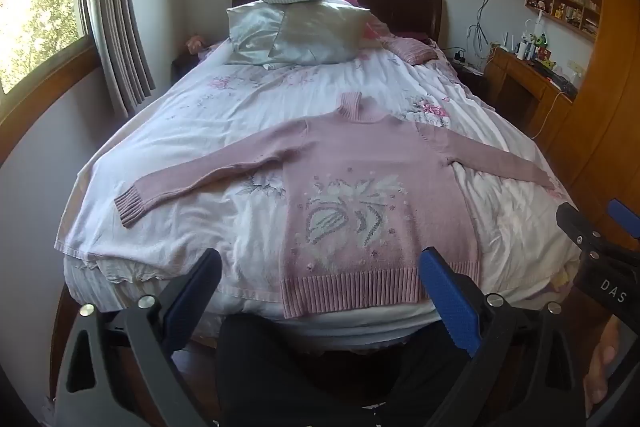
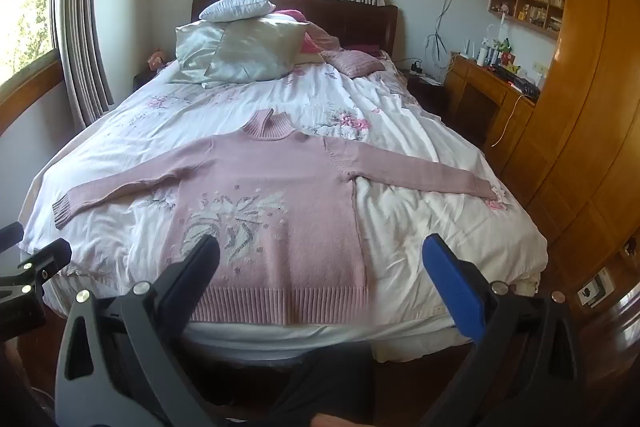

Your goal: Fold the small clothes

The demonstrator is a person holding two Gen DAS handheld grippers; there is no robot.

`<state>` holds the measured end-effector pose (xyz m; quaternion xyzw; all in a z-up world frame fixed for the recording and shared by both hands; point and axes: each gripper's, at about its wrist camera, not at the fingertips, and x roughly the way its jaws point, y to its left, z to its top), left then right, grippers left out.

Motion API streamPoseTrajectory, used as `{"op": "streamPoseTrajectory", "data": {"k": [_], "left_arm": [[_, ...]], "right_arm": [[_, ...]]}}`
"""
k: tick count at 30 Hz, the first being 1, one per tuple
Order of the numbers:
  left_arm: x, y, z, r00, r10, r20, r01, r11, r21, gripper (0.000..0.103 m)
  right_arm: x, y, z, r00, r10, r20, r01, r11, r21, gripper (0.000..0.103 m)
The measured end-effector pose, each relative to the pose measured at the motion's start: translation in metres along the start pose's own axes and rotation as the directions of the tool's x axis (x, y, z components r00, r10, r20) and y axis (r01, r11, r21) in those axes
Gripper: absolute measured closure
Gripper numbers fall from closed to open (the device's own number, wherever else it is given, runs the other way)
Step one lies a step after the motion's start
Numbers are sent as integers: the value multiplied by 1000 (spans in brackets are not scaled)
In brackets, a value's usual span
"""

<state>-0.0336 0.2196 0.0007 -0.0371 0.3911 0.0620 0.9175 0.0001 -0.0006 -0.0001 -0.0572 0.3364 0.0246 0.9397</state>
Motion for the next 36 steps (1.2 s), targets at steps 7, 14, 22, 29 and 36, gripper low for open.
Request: {"op": "streamPoseTrajectory", "data": {"k": [7, 14, 22, 29, 36], "left_arm": [[0, 1, 0, 1000, 1, -5, -1, 1000, -3, 4], [2, 4, -1, 1000, 13, -5, -13, 1000, -9, 4], [-2, 3, -1, 1000, 9, -2, -9, 1000, -12, 4], [1, 7, -2, 1000, 11, -5, -11, 1000, -22, 4], [1, 8, -2, 1000, 12, -4, -12, 1000, -22, 4]], "right_arm": [[1, -2, 0, 1000, 0, 1, 0, 1000, 0, 2], [1, 0, 0, 1000, 4, 0, -4, 1000, -3, 2], [-8, 2, 0, 1000, 1, 1, -1, 1000, -4, 2], [1, 4, 0, 1000, 1, -6, -1, 1000, -6, 2], [1, 4, 0, 1000, 1, -6, -1, 1000, -5, 3]]}}
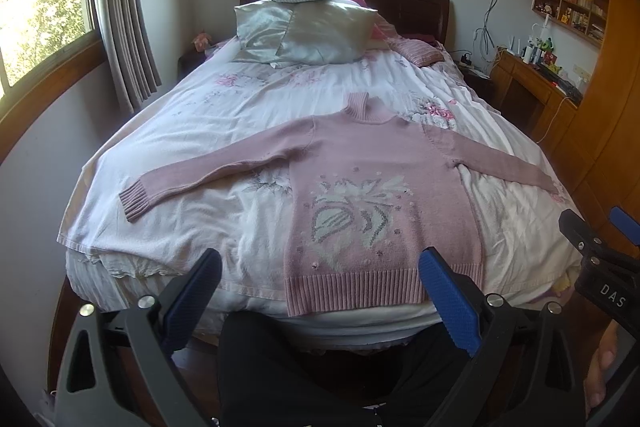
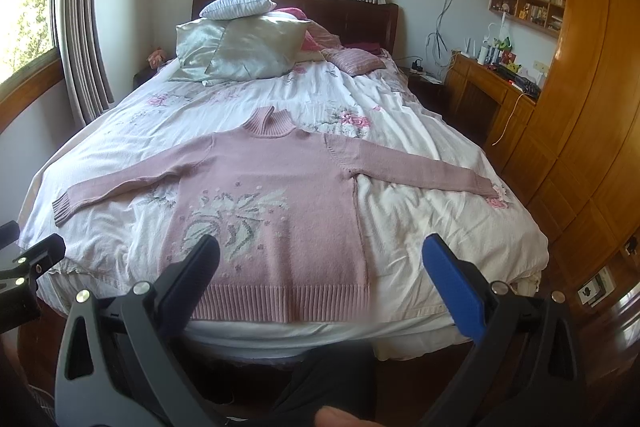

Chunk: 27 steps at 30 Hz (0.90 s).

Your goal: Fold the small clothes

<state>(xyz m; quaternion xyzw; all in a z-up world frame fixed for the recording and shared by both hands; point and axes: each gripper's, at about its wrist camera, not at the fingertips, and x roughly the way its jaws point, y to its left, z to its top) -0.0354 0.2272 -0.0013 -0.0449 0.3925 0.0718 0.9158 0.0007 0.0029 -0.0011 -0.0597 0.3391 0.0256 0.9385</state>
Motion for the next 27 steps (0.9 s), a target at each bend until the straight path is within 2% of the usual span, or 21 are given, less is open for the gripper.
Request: {"op": "streamPoseTrajectory", "data": {"k": [27], "left_arm": [[4, 5, 2, 1000, 5, 1, -5, 1000, -1, 4]], "right_arm": [[0, -3, -1, 1000, 2, 3, -2, 1000, -4, 2]]}}
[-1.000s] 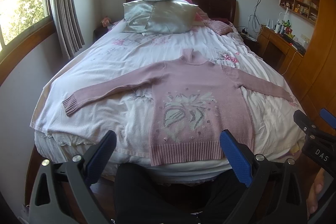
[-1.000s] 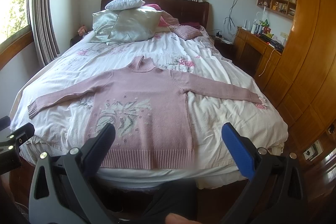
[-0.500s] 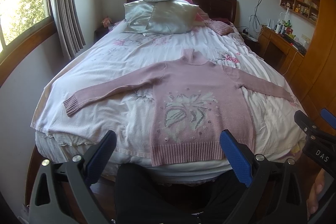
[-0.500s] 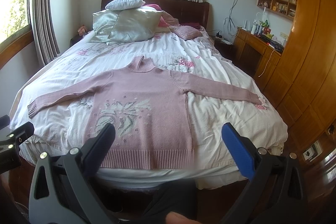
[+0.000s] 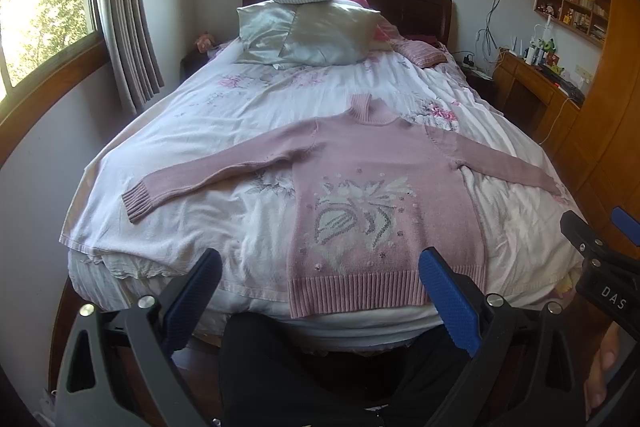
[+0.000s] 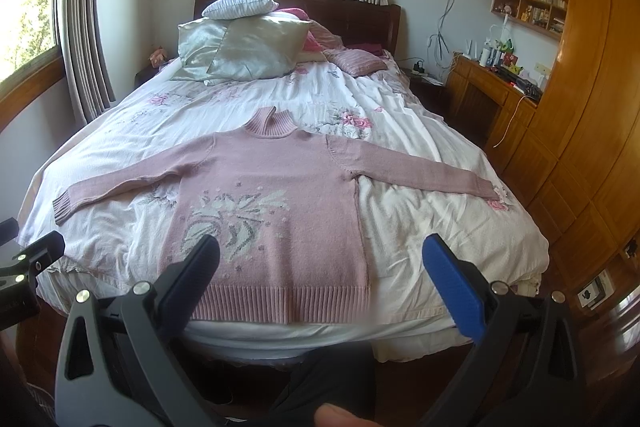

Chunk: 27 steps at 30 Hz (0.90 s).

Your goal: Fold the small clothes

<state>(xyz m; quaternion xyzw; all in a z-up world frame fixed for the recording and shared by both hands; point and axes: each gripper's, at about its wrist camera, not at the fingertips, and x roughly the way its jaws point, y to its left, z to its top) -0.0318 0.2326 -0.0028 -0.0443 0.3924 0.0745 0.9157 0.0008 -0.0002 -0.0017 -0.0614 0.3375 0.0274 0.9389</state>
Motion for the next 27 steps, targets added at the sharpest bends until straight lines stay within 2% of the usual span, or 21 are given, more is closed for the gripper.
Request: {"op": "streamPoseTrajectory", "data": {"k": [15, 27], "left_arm": [[3, -1, 1, 1000, 2, -2, -2, 1000, 0, 4], [32, -4, 7, 999, 14, -40, -14, 1000, 0, 4]], "right_arm": [[4, 1, 2, 1000, 0, -7, 0, 1000, -5, 3], [29, -7, 6, 999, -19, -34, 19, 1000, -6, 3]]}}
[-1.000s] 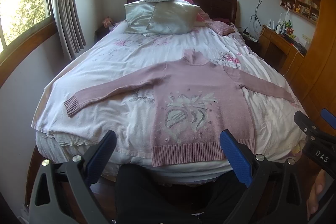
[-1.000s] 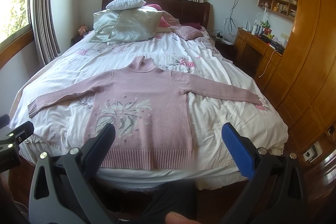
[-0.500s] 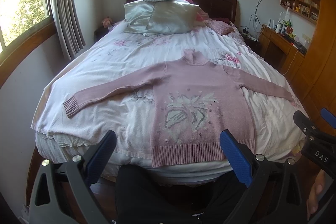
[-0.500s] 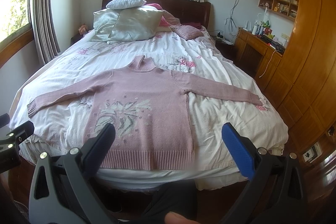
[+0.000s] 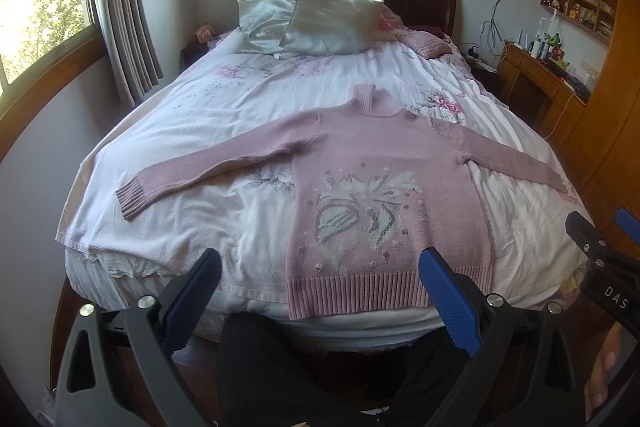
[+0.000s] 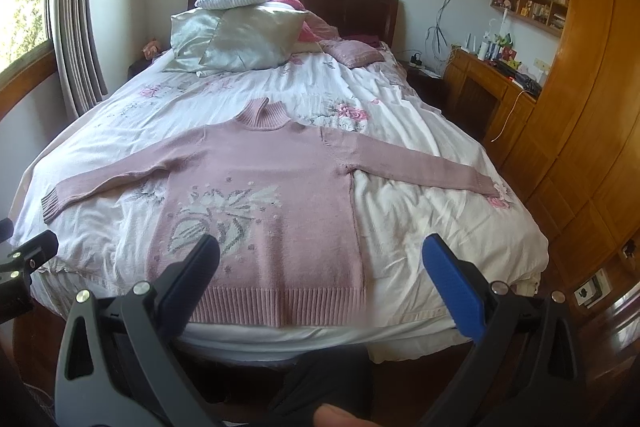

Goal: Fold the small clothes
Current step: 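Reach the right gripper to the sweater sleeve cuff and grasp it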

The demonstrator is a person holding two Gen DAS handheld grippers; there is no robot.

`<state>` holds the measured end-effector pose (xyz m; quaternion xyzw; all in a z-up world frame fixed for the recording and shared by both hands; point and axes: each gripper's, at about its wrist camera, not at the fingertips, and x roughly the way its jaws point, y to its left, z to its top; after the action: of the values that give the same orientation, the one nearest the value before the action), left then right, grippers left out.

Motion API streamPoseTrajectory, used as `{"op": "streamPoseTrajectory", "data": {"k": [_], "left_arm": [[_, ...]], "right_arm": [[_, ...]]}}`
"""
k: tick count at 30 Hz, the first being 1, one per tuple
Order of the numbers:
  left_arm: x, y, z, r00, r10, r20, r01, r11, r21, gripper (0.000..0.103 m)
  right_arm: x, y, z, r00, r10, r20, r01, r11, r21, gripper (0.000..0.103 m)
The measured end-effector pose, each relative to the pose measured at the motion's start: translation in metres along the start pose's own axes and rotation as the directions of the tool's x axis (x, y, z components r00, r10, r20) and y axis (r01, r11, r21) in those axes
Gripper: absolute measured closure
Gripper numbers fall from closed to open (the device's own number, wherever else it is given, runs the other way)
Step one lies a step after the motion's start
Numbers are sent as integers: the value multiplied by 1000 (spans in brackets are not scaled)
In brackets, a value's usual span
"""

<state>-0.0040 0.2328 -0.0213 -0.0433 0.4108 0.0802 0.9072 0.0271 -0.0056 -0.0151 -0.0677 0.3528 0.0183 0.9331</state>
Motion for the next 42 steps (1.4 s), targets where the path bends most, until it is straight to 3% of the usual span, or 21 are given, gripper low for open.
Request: {"op": "streamPoseTrajectory", "data": {"k": [4, 7, 9, 11, 12, 14, 16, 17, 18, 21, 24, 27, 28, 33, 35, 42], "left_arm": [[19, -4, 4, 999, -37, -7, 37, 999, 13, 4], [37, -6, 7, 991, -131, 23, 131, 991, 19, 4], [46, -7, 5, 969, -233, 85, 230, 972, 36, 4], [55, -3, 5, 917, -374, 140, 376, 926, 15, 4], [64, -2, 8, 900, -413, 139, 419, 908, -13, 4], [86, -10, 16, 905, -420, 72, 424, 904, -55, 4], [103, -16, 22, 901, -432, 37, 434, 898, -71, 4], [109, -19, 24, 903, -429, 33, 430, 900, -76, 4], [114, -23, 26, 906, -422, 30, 423, 903, -75, 4], [130, -32, 28, 909, -416, 10, 416, 907, -72, 4], [150, -35, 29, 913, -407, -29, 404, 911, -87, 4], [168, -38, 29, 912, -405, -61, 396, 911, -115, 4], [174, -38, 29, 911, -406, -70, 396, 910, -126, 4], [206, -43, 31, 908, -404, -113, 381, 907, -180, 4], [217, -48, 33, 905, -406, -126, 379, 905, -192, 4], [243, -66, 37, 898, -408, -161, 376, 905, -199, 4]], "right_arm": [[16, -8, 1, 999, 8, 48, -8, 1000, -5, 3], [36, -24, 0, 988, 124, 96, -124, 992, -16, 3], [61, -40, 3, 990, 137, 45, -138, 990, 24, 3], [88, -63, 6, 988, 152, -1, -152, 985, 87, 3], [101, -77, 7, 985, 170, -14, -167, 977, 134, 3], [132, -115, 6, 973, 227, -39, -209, 942, 264, 3], [166, -158, 2, 959, 275, -72, -225, 889, 398, 17], [183, -178, -1, 951, 298, -87, -229, 862, 453, 40], [201, -199, -4, 942, 320, -105, -225, 830, 511, 56], [261, -273, -19, 914, 395, -95, -222, 682, 697, 57], [302, -338, -32, 926, 373, -56, -185, 577, 795, 62], [349, -412, -43, 943, 333, -15, -141, 441, 887, 69], [365, -439, -48, 949, 315, 3, -130, 385, 914, 69], [428, -520, -62, 967, 244, 77, -126, 193, 973, 69], [448, -538, -63, 968, 235, 86, -125, 156, 980, 69], [490, -558, -73, 981, 195, 14, -40, 131, 991, 71]]}}
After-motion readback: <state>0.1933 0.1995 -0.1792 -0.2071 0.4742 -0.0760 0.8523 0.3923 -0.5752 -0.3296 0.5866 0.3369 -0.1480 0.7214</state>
